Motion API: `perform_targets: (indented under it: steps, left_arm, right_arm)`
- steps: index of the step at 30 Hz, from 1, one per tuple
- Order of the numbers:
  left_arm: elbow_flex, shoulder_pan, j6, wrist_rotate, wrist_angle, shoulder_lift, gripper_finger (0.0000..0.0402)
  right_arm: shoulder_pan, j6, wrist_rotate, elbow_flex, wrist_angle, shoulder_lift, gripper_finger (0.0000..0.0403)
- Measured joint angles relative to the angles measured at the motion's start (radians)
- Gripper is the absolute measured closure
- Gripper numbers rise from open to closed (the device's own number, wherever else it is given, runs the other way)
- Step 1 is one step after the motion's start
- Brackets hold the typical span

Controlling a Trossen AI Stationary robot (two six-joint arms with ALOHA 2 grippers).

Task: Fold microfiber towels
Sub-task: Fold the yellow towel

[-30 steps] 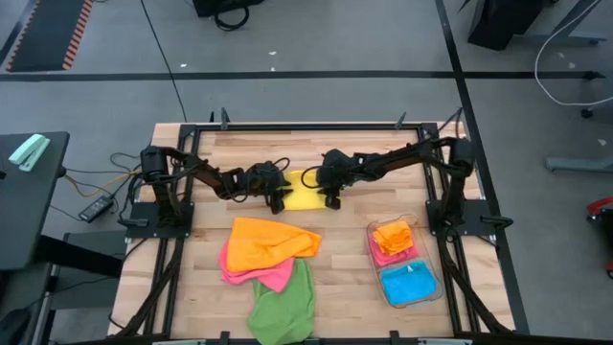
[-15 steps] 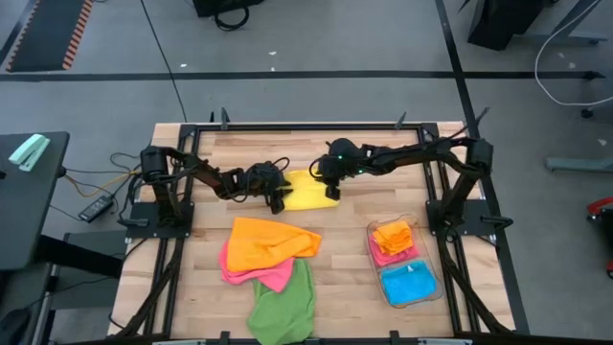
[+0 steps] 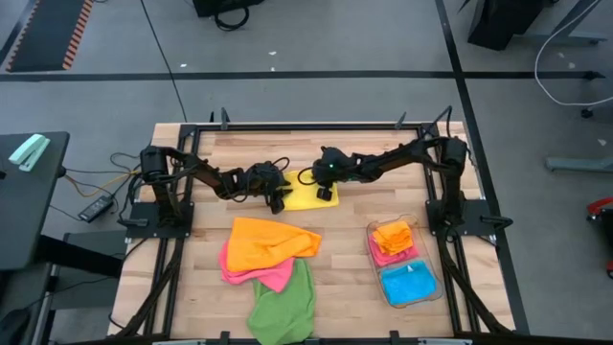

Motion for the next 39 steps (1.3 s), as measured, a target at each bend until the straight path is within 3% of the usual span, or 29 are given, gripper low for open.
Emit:
perform_targets:
  steps: [15,17,23,30,39]
  left_arm:
    - [0.0,0.0,-0.006,-0.001,-0.001,0.0,0.027]
    - [0.0,0.0,-0.006,-0.001,-0.001,0.0,0.0267]
    - [0.0,0.0,-0.006,-0.001,-0.001,0.0,0.0261]
    - [0.0,0.0,-0.007,0.0,-0.003,0.0,0.027]
    - [0.0,0.0,-0.052,-0.001,-0.003,0.0,0.0251]
  right_arm:
    - [-0.021,-0.062,0.179,-0.004,-0.347,-0.198,0.0309]
    - [-0.026,-0.052,0.13,-0.003,-0.341,-0.225,0.0309]
    - [-0.012,-0.02,-0.193,-0.003,-0.277,-0.248,0.0309]
    - [0.087,-0.034,-0.281,-0.003,-0.287,-0.227,0.0296]
    - [0.289,-0.17,0.041,-0.003,-0.352,-0.221,0.022]
